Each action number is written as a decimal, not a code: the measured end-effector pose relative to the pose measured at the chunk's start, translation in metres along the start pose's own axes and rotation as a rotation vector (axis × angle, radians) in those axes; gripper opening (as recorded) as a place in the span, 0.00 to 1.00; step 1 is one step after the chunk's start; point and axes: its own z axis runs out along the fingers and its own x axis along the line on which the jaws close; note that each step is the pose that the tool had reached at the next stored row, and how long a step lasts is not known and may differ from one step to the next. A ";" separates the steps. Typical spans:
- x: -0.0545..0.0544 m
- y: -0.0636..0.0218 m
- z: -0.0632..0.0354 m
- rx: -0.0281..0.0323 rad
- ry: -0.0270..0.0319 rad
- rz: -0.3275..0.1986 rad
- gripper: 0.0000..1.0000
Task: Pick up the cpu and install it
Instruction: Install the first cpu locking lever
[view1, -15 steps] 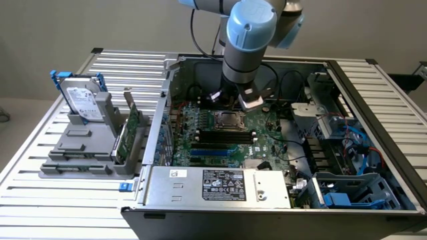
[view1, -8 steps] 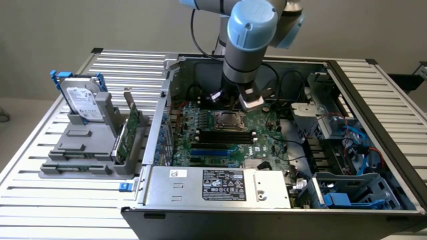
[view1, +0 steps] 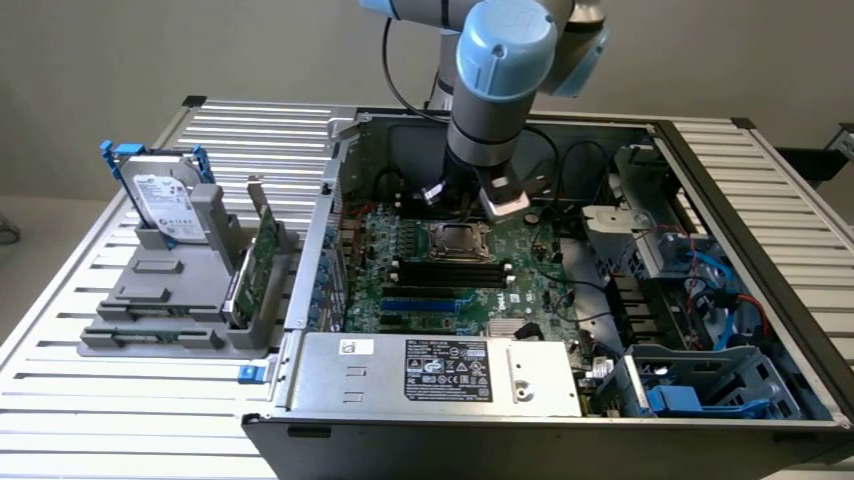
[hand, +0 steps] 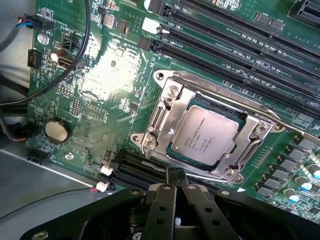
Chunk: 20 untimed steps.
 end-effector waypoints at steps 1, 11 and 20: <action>0.000 0.0000 0.0000 -0.0008 -0.0002 0.000 0.11; -0.002 -0.0008 0.0000 -0.0018 -0.0075 0.002 0.11; -0.001 -0.0049 0.0012 -0.0024 -0.0253 -0.001 0.11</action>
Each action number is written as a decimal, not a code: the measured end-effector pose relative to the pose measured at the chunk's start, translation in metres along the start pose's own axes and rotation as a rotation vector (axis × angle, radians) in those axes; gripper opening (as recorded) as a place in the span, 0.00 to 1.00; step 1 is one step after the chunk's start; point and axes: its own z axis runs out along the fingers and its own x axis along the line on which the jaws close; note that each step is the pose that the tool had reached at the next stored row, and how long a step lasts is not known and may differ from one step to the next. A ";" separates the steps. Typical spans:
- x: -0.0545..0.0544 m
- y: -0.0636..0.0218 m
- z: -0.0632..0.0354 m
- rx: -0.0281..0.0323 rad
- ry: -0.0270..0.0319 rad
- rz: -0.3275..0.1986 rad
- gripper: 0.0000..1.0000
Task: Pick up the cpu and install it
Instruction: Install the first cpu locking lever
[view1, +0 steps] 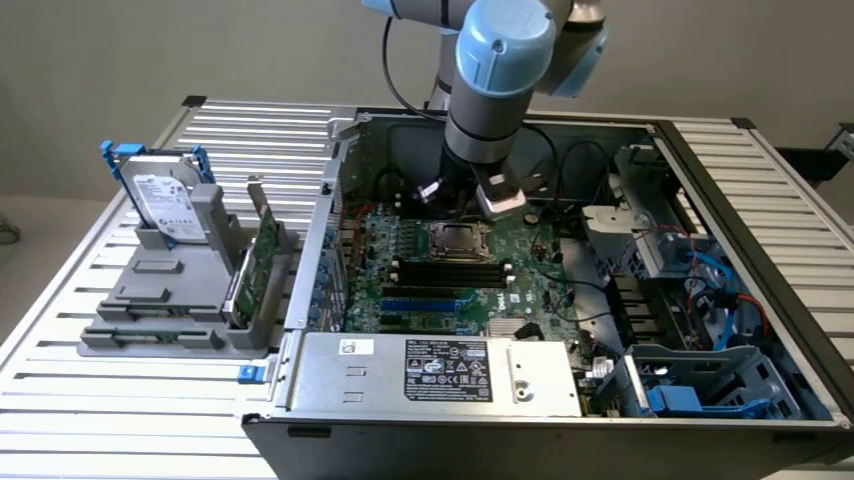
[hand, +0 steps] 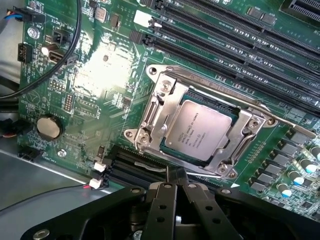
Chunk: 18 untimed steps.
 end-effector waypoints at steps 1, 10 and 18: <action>0.001 -0.0011 0.0006 -0.0001 -0.0020 -0.002 0.11; 0.001 -0.0023 0.0010 -0.0030 -0.0089 -0.006 0.11; 0.003 -0.0016 0.0009 -0.0026 -0.0100 -0.007 0.11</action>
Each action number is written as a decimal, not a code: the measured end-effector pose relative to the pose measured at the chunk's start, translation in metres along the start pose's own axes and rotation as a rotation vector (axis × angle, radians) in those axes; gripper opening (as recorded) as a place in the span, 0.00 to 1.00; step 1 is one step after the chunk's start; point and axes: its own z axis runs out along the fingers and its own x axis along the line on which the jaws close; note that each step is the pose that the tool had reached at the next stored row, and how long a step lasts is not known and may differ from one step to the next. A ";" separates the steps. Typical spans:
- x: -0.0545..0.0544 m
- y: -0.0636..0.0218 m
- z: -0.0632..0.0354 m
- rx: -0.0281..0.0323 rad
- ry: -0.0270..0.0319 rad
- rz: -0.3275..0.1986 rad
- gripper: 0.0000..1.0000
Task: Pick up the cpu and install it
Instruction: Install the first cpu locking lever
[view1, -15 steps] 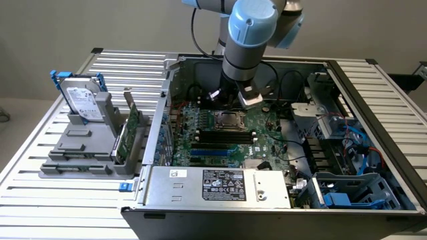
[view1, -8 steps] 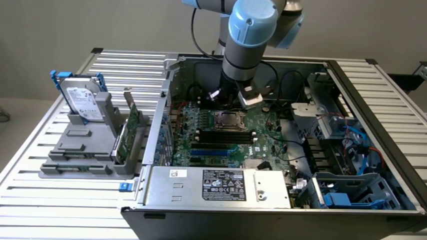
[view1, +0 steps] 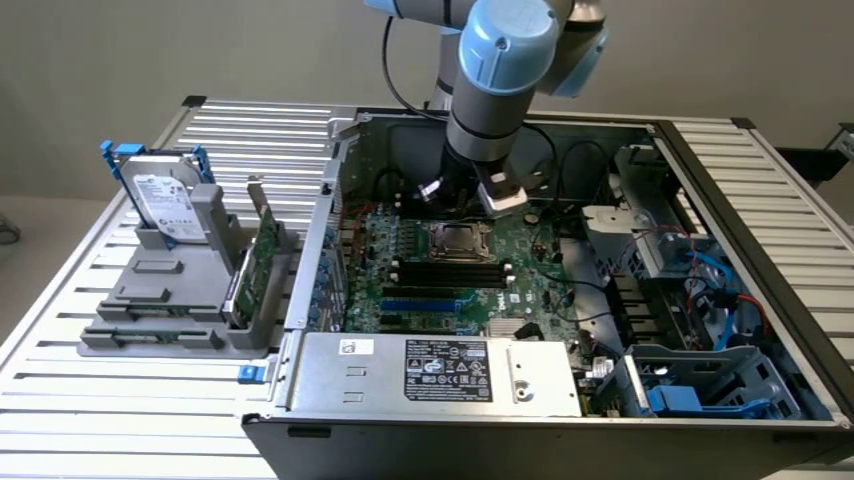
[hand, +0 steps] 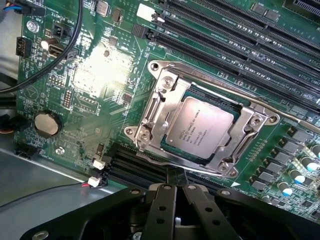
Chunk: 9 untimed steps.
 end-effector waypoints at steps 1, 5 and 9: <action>0.000 0.0001 0.0000 0.0001 -0.0002 0.000 0.11; 0.001 0.0001 -0.0011 0.0005 -0.0014 0.001 0.11; 0.001 -0.0006 -0.0041 0.0010 -0.0022 0.001 0.11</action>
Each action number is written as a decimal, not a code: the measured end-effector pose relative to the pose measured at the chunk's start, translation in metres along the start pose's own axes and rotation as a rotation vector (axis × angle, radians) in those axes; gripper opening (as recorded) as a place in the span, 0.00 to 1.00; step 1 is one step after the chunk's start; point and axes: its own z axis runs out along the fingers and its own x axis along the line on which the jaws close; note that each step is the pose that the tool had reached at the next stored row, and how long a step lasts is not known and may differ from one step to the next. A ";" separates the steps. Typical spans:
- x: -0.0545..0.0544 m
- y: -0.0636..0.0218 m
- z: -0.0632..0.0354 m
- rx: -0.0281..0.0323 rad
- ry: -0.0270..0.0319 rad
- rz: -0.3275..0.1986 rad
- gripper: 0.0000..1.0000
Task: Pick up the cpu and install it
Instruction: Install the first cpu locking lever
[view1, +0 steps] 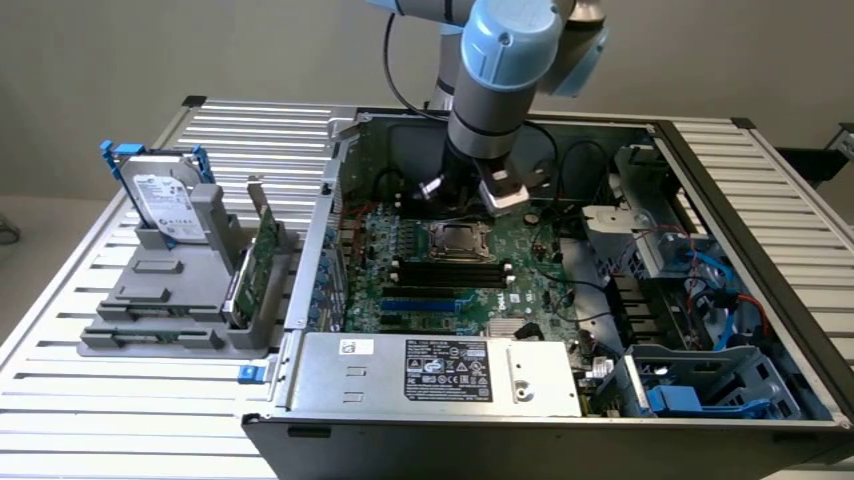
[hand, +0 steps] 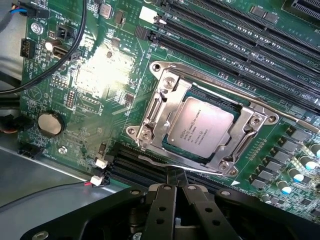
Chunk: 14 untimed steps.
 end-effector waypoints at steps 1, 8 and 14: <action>0.000 -0.0005 -0.0009 0.0001 -0.0001 0.000 0.11; -0.009 -0.0067 -0.0075 0.0024 -0.0061 0.001 0.11; -0.013 -0.0113 -0.0144 0.0040 -0.0099 0.003 0.11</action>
